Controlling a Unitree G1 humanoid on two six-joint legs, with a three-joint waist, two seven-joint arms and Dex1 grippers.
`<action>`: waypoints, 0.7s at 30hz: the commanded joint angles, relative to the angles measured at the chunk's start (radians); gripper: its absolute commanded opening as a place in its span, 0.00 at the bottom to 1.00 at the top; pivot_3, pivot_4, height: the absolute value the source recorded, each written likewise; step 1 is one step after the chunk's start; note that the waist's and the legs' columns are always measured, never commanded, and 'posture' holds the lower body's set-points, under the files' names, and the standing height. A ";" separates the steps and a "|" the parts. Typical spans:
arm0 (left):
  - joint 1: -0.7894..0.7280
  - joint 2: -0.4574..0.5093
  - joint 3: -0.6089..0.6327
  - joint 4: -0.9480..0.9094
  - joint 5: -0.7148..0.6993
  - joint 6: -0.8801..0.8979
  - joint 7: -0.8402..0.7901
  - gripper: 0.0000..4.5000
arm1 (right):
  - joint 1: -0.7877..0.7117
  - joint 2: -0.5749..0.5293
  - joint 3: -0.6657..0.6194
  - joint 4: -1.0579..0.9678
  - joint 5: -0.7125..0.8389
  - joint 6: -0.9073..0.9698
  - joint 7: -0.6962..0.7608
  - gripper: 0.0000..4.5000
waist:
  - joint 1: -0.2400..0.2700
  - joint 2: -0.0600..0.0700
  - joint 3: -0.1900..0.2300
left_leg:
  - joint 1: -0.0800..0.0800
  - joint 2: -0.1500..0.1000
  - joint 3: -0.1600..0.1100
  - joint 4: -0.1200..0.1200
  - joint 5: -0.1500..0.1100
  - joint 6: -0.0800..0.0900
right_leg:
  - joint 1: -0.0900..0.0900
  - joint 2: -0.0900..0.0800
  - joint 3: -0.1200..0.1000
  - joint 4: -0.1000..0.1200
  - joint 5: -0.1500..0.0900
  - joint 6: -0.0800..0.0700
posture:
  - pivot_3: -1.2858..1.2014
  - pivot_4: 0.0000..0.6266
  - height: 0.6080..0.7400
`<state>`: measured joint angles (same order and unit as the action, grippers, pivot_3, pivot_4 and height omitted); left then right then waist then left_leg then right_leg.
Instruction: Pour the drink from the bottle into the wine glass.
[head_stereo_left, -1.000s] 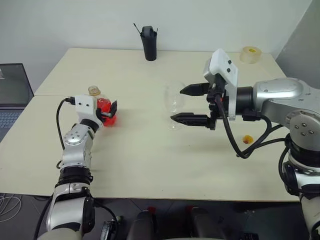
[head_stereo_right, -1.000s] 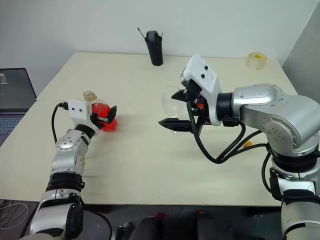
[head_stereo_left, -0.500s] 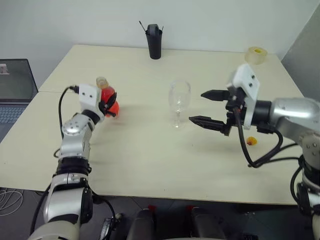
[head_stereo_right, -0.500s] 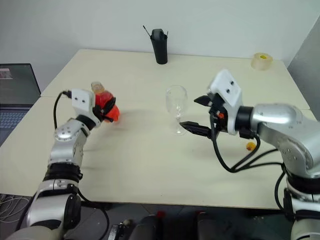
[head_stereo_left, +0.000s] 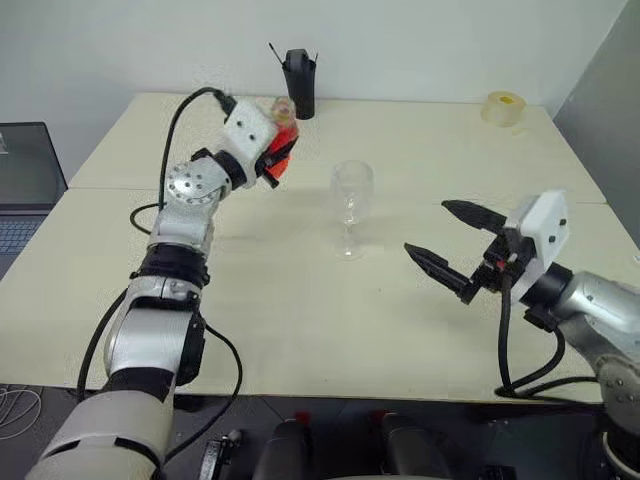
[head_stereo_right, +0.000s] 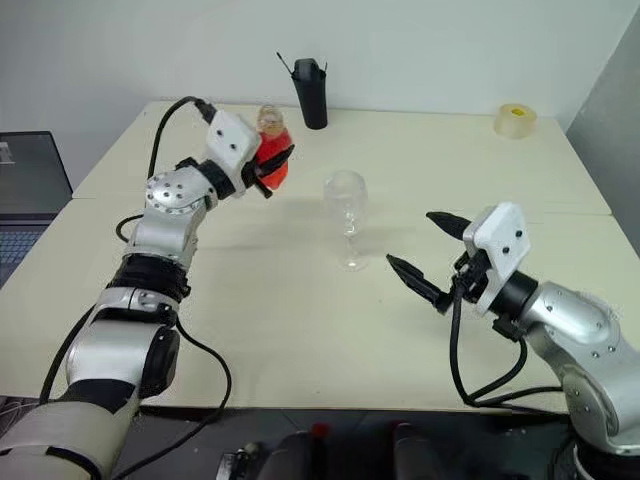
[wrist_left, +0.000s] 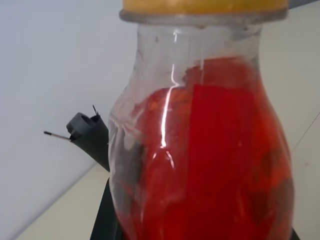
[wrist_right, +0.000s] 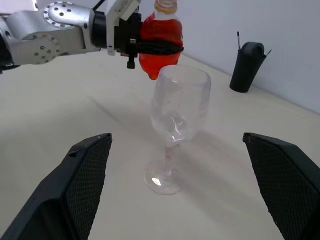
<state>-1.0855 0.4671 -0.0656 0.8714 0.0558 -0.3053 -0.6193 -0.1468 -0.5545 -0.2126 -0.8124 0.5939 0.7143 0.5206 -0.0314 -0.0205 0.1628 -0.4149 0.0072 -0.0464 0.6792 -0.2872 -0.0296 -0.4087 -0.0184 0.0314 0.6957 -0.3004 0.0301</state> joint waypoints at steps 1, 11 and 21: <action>-0.086 0.000 -0.025 0.050 0.051 -0.118 0.023 0.24 | 0.070 0.023 -0.024 -0.036 -0.044 -0.116 -0.013 1.00 | 0.000 0.000 0.000 | 0.000 0.000 0.000 0.000 0.000 0.000 | 0.000 0.000 0.000 0.000 0.000 0.000 | 0.52 0.24 1.00; -0.166 -0.022 -0.093 0.204 0.159 -0.285 0.050 0.24 | 0.273 0.163 0.090 -0.061 -0.188 -0.397 -0.048 1.00 | -0.001 0.000 0.000 | 0.002 0.000 0.002 0.000 0.001 -0.001 | 0.000 0.000 0.002 0.001 0.000 0.000 | 0.52 0.24 1.00; -0.203 -0.019 -0.143 0.239 0.259 -0.357 0.118 0.24 | 0.291 0.157 0.161 -0.022 -0.243 -0.468 -0.041 1.00 | 0.000 0.000 0.000 | 0.002 0.000 0.002 0.000 0.001 -0.003 | 0.000 0.000 0.002 0.001 0.000 0.000 | 0.52 0.24 1.00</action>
<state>-1.2438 0.4326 -0.2107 1.1180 0.3041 -0.6301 -0.5341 0.1453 -0.3932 -0.0521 -0.8192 0.3525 0.2711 0.4799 -0.0311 -0.0205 0.1629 -0.4133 0.0070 -0.0442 0.6792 -0.2857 -0.0323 -0.4087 -0.0184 0.0331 0.6965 -0.3006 0.0303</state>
